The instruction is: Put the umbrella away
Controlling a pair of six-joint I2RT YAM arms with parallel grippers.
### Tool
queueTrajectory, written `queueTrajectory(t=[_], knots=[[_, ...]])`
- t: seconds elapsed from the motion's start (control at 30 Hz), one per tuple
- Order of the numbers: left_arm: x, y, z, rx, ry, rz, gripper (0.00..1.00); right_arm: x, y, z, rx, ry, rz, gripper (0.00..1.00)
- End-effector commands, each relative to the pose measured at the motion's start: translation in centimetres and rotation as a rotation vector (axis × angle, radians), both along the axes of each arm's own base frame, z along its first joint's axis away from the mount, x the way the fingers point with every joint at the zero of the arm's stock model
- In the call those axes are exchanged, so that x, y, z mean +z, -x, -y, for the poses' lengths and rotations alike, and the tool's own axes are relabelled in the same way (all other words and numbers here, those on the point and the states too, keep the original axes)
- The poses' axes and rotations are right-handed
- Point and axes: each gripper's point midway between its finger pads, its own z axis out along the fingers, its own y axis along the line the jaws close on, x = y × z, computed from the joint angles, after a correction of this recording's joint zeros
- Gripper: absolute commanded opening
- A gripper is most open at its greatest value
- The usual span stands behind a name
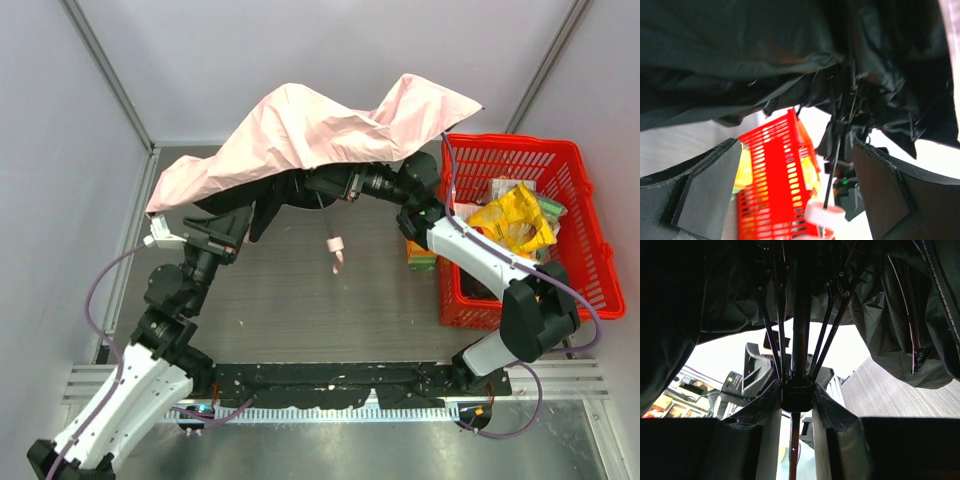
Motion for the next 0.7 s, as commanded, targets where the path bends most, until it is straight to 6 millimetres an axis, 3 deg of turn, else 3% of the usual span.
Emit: queueTrajectory(t=[0.0,0.23,0.4,0.43,0.5,0.6,0.67], knots=[[8.7,-0.1,0.7,-0.043,0.219,0.27,0.94,5.5,3.0,1.5,0.032,-0.106,0.166,0.0],[10.9,-0.6,0.0,0.012,0.217,0.375,0.92,5.1,4.1,1.7,0.057,-0.093,0.172,0.0],[11.1,-0.9,-0.9,0.077,0.167,0.379,0.94,4.6,4.6,1.6,0.082,-0.085,0.183,0.01],[11.1,-1.1,-0.9,0.083,0.152,0.377,0.89,4.4,4.7,1.5,0.091,-0.082,0.187,0.01],[11.3,-1.8,0.0,0.061,0.118,0.352,0.67,4.2,5.6,0.8,0.129,-0.085,0.219,0.0],[12.0,-2.0,3.0,-0.068,0.067,0.399,0.35,3.4,6.1,-0.5,0.167,-0.07,0.305,0.0],[11.7,-1.9,5.1,-0.171,0.055,0.413,0.22,3.3,5.6,-0.9,0.137,-0.081,0.384,0.0]])
